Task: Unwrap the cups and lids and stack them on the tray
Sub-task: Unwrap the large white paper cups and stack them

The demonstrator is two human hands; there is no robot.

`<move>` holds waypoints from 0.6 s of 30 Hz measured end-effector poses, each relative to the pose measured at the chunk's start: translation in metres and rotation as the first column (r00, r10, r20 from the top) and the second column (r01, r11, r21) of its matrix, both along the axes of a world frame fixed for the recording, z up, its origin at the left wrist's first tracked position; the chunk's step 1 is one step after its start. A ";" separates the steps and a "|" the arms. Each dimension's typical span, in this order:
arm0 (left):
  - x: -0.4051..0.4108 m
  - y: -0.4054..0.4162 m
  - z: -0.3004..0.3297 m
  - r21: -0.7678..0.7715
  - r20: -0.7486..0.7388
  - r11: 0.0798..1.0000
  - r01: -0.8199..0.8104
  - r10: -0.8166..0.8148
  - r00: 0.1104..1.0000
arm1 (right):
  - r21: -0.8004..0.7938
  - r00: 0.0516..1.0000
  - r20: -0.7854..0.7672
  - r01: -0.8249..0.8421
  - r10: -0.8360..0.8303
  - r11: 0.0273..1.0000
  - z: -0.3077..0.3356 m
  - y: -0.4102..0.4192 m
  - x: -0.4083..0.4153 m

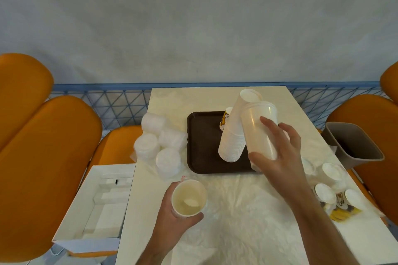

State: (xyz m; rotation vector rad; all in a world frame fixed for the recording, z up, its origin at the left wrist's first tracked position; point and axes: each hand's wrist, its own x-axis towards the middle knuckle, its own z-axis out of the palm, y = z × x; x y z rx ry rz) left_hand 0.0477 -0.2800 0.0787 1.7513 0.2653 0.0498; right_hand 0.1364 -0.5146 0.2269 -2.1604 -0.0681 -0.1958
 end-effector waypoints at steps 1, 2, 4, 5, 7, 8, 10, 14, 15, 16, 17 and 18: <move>0.000 0.000 0.001 0.002 0.003 1.000 0.001 -0.001 1.000 | 0.005 1.000 0.017 0.011 -0.011 1.000 0.003 0.000 0.003; 0.000 0.000 0.001 0.003 0.003 1.000 0.001 -0.001 1.000 | 0.027 0.999 0.030 0.022 -0.023 0.999 0.006 -0.001 0.007; 0.000 0.000 0.001 -0.004 -0.004 1.000 -0.001 0.001 1.000 | 0.119 0.998 0.042 0.033 -0.038 0.992 0.012 -0.001 0.015; -0.001 0.000 0.000 -0.007 -0.007 1.000 0.000 0.000 1.000 | 0.169 0.998 0.044 0.038 -0.046 0.985 0.015 -0.001 0.019; -0.001 0.000 -0.001 -0.008 -0.010 1.000 -0.001 0.001 1.000 | 0.231 0.997 0.033 0.063 -0.073 0.971 0.024 0.002 0.024; -0.001 0.000 -0.001 -0.007 -0.010 1.000 -0.001 0.001 1.000 | 0.244 0.996 0.036 0.072 -0.083 0.967 0.030 0.003 0.027; -0.001 0.000 -0.001 -0.007 -0.008 1.000 -0.004 0.004 1.000 | 0.234 0.996 0.047 0.064 -0.077 0.970 0.042 0.005 0.033; -0.001 0.000 -0.002 -0.010 -0.009 1.000 0.001 -0.002 1.000 | 0.055 0.991 0.081 0.099 -0.104 0.993 0.063 0.007 0.050; -0.001 0.000 -0.002 -0.010 -0.008 1.000 0.003 -0.003 1.000 | 0.037 0.986 0.108 0.123 -0.126 0.992 0.068 0.008 0.055; -0.001 0.000 -0.002 -0.012 -0.008 1.000 0.005 -0.005 1.000 | 0.028 0.978 0.142 0.147 -0.149 0.989 0.072 0.010 0.059; -0.001 0.000 -0.001 -0.012 -0.007 1.000 0.006 -0.006 1.000 | 0.034 0.969 0.180 0.168 -0.171 0.985 0.075 0.012 0.065; -0.001 0.000 -0.001 -0.009 -0.008 1.000 0.005 -0.005 1.000 | 0.048 0.959 0.214 0.179 -0.185 0.983 0.077 0.014 0.070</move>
